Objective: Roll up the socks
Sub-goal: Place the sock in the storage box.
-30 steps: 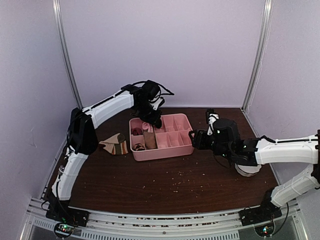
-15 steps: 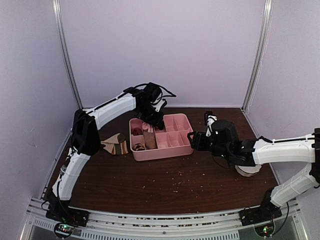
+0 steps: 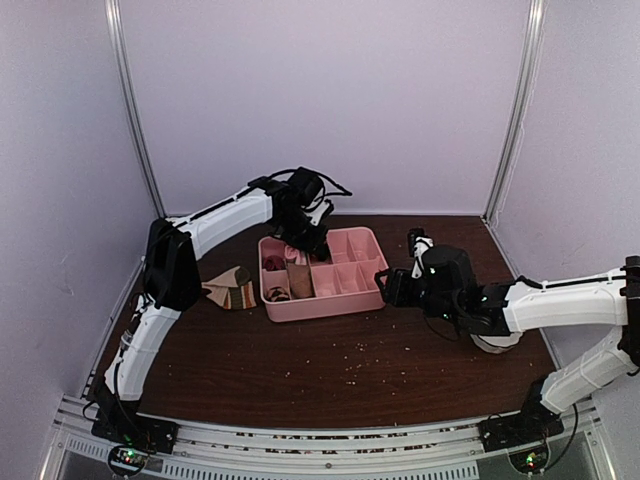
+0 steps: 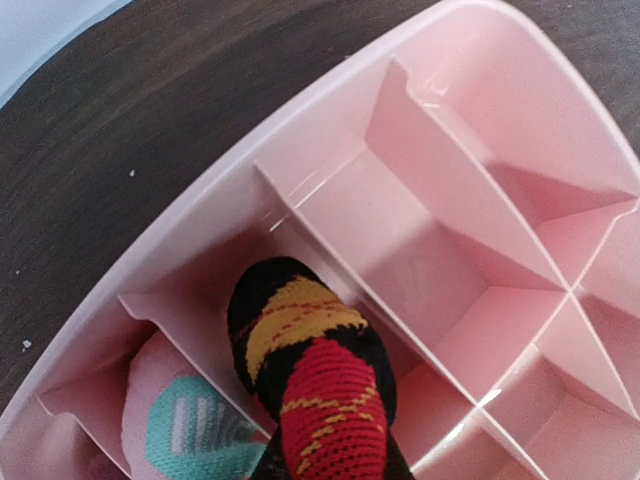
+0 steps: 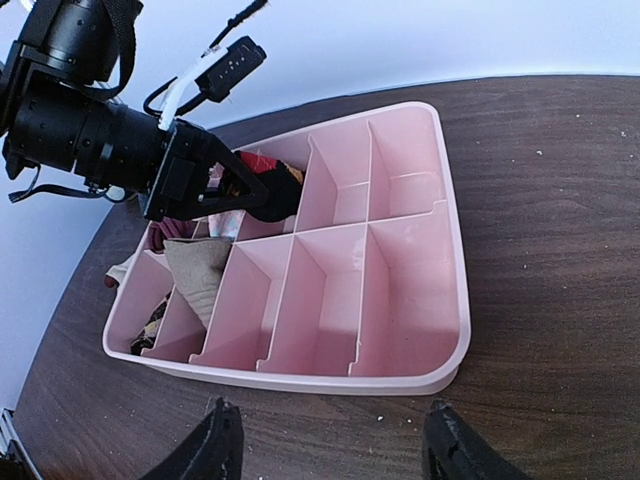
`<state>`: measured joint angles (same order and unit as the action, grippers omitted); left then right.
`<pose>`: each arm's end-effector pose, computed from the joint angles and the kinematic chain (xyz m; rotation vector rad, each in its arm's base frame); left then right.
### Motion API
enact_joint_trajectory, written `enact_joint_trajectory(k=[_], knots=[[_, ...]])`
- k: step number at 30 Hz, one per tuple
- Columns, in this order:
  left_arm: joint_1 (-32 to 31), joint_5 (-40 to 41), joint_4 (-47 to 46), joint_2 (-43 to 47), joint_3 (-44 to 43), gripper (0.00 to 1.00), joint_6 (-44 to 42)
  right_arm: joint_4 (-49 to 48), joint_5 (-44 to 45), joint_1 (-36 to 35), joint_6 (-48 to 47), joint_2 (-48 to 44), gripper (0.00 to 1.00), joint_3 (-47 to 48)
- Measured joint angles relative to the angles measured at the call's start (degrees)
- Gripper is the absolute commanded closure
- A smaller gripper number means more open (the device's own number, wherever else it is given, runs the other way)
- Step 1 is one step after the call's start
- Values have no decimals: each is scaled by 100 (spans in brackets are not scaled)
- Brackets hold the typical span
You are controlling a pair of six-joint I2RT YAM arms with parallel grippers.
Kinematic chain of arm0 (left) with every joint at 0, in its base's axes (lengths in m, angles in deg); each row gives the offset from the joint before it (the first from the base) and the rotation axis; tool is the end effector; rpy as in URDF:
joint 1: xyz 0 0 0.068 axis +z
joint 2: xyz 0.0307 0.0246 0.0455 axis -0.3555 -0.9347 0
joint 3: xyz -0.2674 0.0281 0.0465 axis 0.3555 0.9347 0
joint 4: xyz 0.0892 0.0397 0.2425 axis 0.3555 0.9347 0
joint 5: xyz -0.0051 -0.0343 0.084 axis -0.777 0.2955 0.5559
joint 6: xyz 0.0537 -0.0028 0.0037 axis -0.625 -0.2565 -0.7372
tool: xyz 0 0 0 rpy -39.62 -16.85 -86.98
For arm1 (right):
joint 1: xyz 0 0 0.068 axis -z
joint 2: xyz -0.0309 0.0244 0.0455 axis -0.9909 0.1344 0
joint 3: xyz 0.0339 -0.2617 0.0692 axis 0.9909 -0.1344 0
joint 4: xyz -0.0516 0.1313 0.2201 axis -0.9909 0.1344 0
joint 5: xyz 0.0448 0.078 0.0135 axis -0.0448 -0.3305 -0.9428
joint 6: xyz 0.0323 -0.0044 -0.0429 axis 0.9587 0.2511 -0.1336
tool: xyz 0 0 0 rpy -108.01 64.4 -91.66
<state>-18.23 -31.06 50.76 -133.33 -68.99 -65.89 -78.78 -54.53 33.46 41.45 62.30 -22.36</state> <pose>0.4159 -0.3402 0.2196 0.5785 2.5916 -0.4086 0.1977 0.2149 0.2225 -0.1159 2.0756 0.7155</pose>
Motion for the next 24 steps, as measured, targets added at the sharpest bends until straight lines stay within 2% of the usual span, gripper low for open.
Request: enact_joint_trajectory(k=[6, 7, 8, 10, 11, 13, 18, 24], knots=[[28, 439, -31, 2, 256, 100, -44, -35, -9, 0, 2, 2, 39, 0], [33, 439, -39, 2, 256, 95, -46, -50, -11, 0, 7, 4, 39, 0], [37, 422, -50, 2, 256, 86, -48, -66, -13, 0, 11, 11, 38, 0], [46, 278, -72, 2, 256, 43, -83, -98, -35, 0, 26, 31, 36, 0], [50, 190, -83, 2, 256, 31, -133, -109, -44, 0, 37, 39, 35, 0], [59, -79, -101, 2, 243, 21, -225, -127, -57, 0, 52, 55, 34, 0], [48, -439, -168, 15, 96, 20, -590, -127, -72, 0, 61, 57, 34, -2], [48, -315, -304, 295, 286, 29, -1016, -118, -72, 0, 31, 57, 37, 0]])
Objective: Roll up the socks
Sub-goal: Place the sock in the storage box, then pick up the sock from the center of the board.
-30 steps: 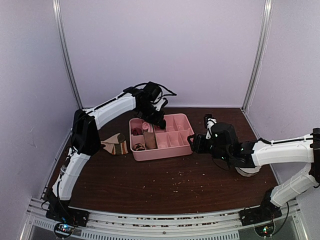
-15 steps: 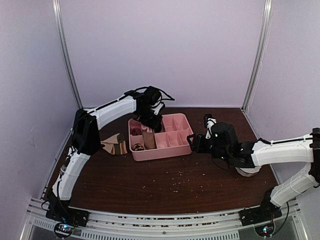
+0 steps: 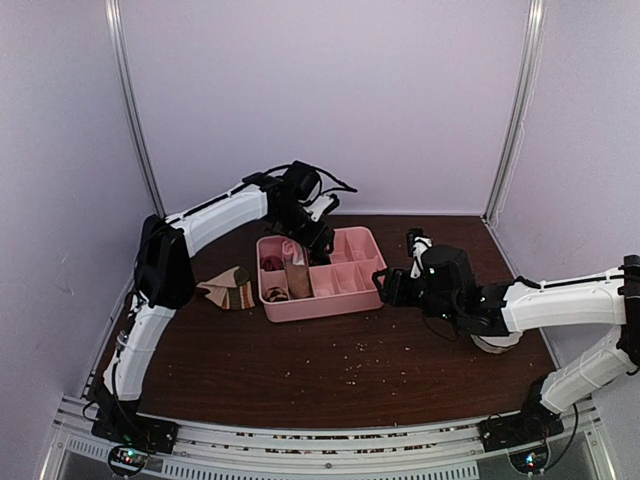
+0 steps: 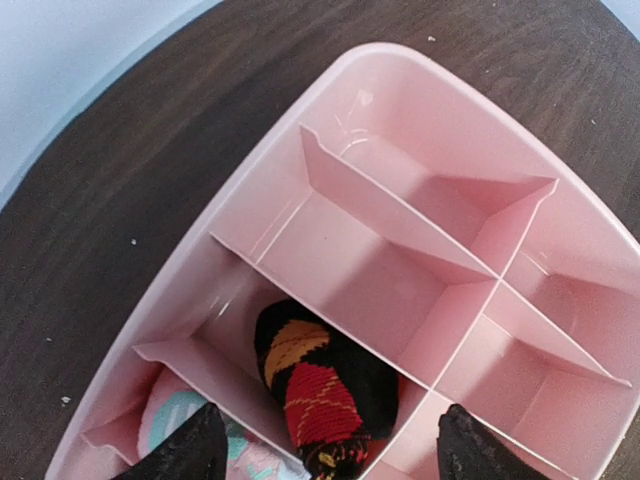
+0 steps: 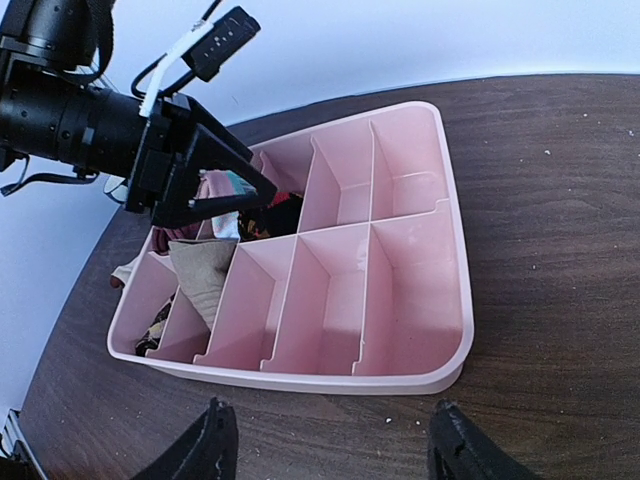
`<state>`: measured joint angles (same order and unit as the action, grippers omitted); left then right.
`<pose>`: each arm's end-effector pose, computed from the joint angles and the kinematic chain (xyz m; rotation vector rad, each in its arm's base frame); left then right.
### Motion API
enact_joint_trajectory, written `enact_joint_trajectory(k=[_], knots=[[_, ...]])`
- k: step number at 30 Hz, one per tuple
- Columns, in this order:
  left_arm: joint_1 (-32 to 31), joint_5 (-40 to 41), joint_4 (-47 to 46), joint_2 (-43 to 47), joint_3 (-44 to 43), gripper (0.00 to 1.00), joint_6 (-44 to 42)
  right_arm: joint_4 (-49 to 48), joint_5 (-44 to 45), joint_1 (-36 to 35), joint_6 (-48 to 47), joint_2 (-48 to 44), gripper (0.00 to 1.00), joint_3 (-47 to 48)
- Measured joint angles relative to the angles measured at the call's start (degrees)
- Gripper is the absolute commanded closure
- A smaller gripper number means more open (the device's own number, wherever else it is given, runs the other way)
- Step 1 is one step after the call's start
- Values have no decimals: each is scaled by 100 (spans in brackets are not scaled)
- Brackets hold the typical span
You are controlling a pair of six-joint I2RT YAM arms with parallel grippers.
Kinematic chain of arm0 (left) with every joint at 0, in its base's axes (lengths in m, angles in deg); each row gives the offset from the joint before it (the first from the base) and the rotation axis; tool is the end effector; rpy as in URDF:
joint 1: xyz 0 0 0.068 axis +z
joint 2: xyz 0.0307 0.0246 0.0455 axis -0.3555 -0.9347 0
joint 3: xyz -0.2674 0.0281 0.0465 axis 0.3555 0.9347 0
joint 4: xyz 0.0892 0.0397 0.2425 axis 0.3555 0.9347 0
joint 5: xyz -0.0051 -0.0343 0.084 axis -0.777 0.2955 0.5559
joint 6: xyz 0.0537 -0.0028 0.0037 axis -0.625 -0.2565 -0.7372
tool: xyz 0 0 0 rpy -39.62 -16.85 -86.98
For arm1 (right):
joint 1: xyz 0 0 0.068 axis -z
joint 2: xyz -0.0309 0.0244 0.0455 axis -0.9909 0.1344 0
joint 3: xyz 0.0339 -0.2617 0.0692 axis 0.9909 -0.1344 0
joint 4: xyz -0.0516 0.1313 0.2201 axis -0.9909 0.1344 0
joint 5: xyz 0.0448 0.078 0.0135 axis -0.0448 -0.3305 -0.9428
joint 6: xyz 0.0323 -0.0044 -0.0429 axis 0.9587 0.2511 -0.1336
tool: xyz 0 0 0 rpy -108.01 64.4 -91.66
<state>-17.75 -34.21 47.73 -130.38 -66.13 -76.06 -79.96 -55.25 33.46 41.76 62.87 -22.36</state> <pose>0.4148 -0.3360 0.2340 0.8003 2.4679 -0.4358 0.1987 0.2168 0.2218 -0.1167 2.0702 0.7369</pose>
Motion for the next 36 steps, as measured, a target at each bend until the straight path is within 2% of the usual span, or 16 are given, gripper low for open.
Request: enact_joint_trajectory(k=[5, 9, 10, 12, 14, 15, 18, 22, 26, 29, 31, 36], knots=[[0, 284, -144, 586, 323, 36, -442, 35, -17, 0, -37, 0, 37, 11], [7, 549, -229, 1252, 761, 47, -872, 254, -72, -83, -249, 55, 36, 138], [22, 612, -251, 1510, 1001, 45, -975, 352, -68, -151, -374, 144, 36, 251], [94, 688, -245, 2009, 1519, 33, -1119, 601, -52, -365, -658, 411, 35, 570], [251, 717, -243, 2459, 2013, 11, -1215, 835, -37, -612, -981, 708, 34, 905], [382, 732, -197, 2817, 2404, 3, -1257, 942, -37, -726, -1161, 859, 34, 1067], [953, 728, -203, 3403, 3077, 2, -1429, 1287, -48, -994, -1707, 1226, 33, 1499], [1893, 750, -302, 4555, 4568, 2, -1851, 1759, -55, -1106, -2481, 1692, 34, 2249], [2135, 966, -678, 5340, 5932, 2, -2468, 2146, -9, -1119, -2992, 2179, 39, 3060], [2050, 1097, -1040, 5366, 6765, 2, -2975, 2280, -46, -1137, -3119, 2452, 40, 3425], [2028, 1139, -1104, 5086, 6926, 2, -3154, 2312, -66, -1161, -3101, 2555, 42, 3495], [2041, 1132, -1119, 3832, 6258, 2, -3316, 2396, -72, -1279, -2855, 2774, 44, 3493]])
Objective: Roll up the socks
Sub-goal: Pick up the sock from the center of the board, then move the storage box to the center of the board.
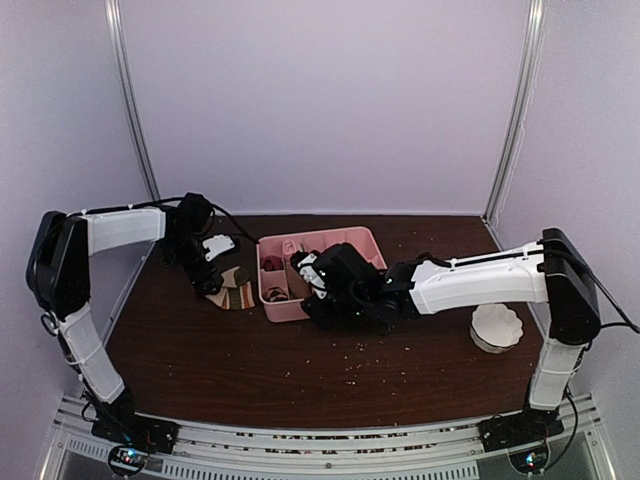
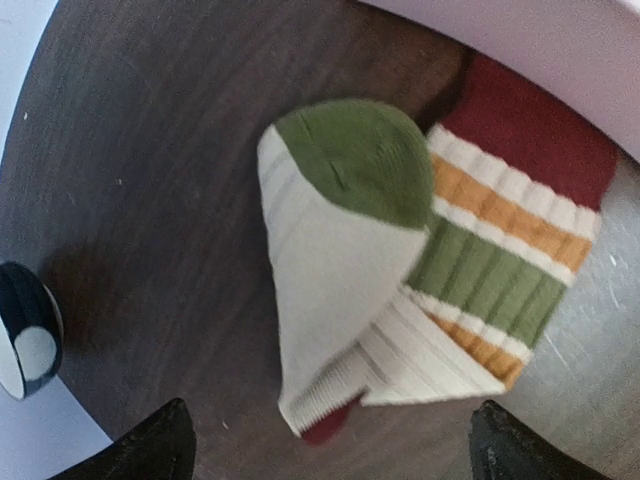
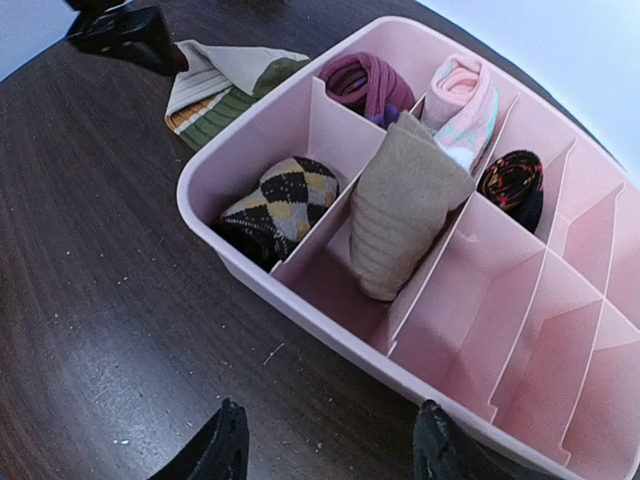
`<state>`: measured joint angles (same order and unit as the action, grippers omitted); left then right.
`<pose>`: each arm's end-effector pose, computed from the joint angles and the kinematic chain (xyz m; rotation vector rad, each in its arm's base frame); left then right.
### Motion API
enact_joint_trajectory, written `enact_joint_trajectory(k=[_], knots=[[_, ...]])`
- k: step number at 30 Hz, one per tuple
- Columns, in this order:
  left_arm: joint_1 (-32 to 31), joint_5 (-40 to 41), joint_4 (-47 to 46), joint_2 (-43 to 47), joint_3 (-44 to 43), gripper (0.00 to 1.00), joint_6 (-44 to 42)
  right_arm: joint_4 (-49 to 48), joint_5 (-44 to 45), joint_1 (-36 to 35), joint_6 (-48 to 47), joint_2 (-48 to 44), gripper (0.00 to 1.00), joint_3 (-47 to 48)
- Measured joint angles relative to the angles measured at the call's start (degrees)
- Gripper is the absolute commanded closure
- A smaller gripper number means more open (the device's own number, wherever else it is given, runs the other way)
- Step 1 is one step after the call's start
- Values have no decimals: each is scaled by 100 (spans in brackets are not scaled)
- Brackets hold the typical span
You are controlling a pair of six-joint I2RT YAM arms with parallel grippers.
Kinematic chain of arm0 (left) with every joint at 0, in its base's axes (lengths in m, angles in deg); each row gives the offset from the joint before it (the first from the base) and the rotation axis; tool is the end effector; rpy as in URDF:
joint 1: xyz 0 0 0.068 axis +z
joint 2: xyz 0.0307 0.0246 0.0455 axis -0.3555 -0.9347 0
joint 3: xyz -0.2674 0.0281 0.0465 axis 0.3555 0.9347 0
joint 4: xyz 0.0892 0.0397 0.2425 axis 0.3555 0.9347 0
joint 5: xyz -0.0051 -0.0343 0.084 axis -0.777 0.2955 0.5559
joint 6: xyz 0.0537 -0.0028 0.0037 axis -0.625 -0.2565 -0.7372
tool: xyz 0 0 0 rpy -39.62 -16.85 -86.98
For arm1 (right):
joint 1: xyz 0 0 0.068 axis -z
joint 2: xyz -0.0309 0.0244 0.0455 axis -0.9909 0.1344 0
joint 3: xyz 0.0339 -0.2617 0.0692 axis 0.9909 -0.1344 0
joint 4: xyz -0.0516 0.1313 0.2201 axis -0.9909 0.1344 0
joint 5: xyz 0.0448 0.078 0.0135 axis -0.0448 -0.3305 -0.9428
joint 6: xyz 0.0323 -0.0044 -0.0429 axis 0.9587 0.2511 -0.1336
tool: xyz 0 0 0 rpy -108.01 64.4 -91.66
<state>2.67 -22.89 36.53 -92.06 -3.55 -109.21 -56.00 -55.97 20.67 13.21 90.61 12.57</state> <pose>0.3426 -0.1092 0.2066 1.0788 2.5581 0.1582 0.2027 0.3616 0.2204 -0.9829 2.0965 0.4101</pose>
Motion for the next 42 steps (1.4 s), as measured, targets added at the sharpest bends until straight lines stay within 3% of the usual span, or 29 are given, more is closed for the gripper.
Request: enact_joint_trajectory(k=[3, 6, 14, 16, 22, 30, 42], knots=[[24, -61, -9, -697, -743, 3, 7, -118, -9, -33, 260, -17, 46, -212], [92, -177, 20, -1108, -1235, 11, 33, -256, -15, -42, 492, -52, 48, -544], [323, -662, 544, -1561, -1443, 23, 37, -428, -22, -42, 879, -59, 51, -863], [341, -704, 721, -1705, -1460, 36, 44, -501, -37, -42, 920, -59, 52, -859], [376, -699, 1193, -1921, -1762, 100, 133, -693, -260, -42, 1051, 70, 54, -662], [588, -699, 1523, -1622, -1657, 100, 114, -715, -481, -4, 1174, 1023, 62, 229], [623, -1939, 2791, 1207, -1775, 100, 103, 46, -695, 400, 1200, 2068, 60, 1777]])
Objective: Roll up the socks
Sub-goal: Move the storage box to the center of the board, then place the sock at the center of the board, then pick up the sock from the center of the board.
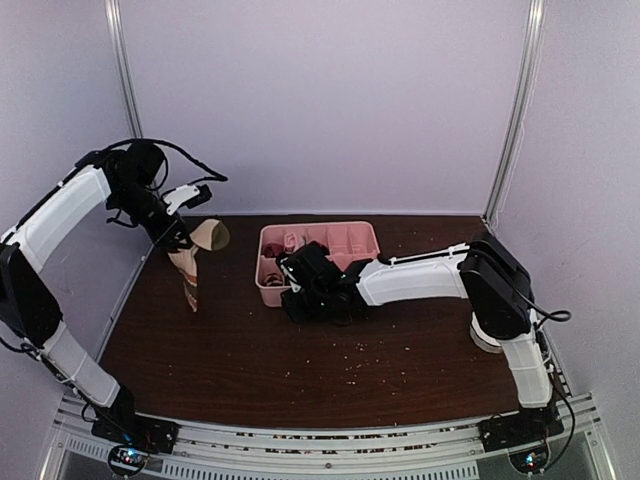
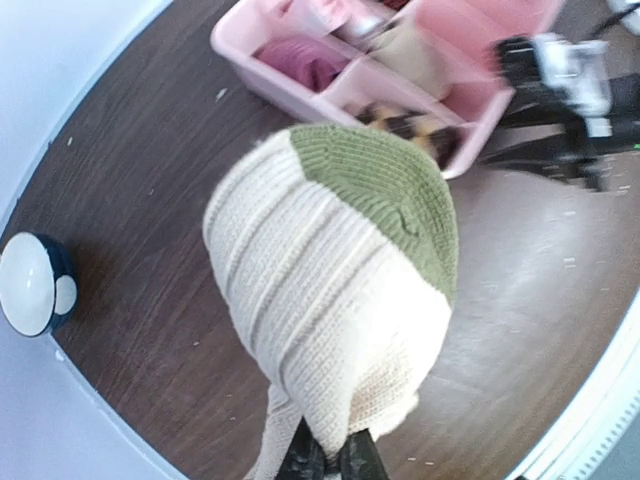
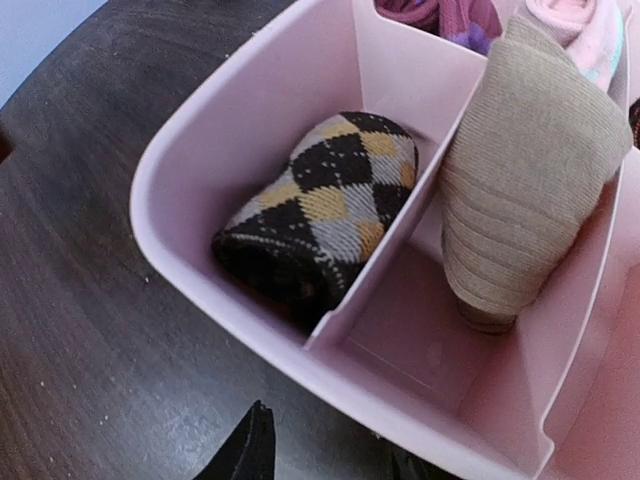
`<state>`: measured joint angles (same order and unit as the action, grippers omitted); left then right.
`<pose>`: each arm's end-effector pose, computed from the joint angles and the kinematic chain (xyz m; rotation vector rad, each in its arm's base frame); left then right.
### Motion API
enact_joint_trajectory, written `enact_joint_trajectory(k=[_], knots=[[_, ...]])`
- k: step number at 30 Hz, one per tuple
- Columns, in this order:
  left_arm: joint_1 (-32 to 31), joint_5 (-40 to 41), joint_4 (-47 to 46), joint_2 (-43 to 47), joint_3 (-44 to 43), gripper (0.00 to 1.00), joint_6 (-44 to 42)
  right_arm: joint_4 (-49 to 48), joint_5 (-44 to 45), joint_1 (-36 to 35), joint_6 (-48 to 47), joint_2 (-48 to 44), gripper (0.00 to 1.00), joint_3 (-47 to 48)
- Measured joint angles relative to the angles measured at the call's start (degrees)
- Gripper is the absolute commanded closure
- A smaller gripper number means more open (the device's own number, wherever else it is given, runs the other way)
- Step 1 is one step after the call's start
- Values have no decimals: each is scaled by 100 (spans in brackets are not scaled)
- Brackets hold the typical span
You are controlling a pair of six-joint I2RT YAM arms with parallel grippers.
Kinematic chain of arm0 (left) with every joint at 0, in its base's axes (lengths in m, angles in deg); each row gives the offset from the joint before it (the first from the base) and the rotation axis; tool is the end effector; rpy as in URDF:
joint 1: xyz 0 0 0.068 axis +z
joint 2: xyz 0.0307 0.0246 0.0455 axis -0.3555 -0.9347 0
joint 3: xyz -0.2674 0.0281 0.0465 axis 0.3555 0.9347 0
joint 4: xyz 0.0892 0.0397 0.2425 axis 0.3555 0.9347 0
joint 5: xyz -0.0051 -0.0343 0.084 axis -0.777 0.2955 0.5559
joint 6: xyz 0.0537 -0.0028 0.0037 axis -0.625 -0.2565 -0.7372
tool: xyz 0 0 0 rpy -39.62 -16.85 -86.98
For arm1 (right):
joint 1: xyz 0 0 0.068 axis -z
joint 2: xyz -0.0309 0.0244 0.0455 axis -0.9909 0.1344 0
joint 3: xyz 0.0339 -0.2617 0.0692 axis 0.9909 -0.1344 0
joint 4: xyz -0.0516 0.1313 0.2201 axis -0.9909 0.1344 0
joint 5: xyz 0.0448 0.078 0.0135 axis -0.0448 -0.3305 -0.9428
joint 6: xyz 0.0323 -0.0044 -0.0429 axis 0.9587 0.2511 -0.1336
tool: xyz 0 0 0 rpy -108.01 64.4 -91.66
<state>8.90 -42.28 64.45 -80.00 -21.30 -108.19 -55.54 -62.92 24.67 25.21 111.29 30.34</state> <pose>0.2978 -0.0721 0.3447 0.9750 2.5151 -0.2720 0.2651 0.4138 0.1614 -0.7803 2.2990 0.5650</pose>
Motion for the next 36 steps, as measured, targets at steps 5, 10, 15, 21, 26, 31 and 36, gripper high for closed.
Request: enact_joint_trajectory(k=[5, 10, 15, 21, 26, 31, 36], knots=[[-46, -1130, 776, 374, -516, 95, -68, 295, -168, 44, -46, 422, 53, 970], [-341, -2500, 1403, 387, -697, 78, -413, -293, -455, 20, 15, -11, 36, 428], [-997, -3530, 1786, 330, -647, 71, -1019, -1554, -688, -20, 247, -1818, 35, -2085], [-2131, -3980, 1884, -192, -793, 73, -1598, -2586, -426, -140, 568, -3880, 37, -4417], [-2319, -3853, 2011, -1335, -1578, 62, -1849, -2649, -116, -326, 791, -4597, 37, -5501], [-2317, -2765, 1727, -1504, -479, 61, -1878, -2107, 68, -570, 798, -4413, 34, -5204], [-2155, -1762, 1064, -1377, 748, 58, -1622, -1753, 59, -890, 695, -3484, 34, -4179]])
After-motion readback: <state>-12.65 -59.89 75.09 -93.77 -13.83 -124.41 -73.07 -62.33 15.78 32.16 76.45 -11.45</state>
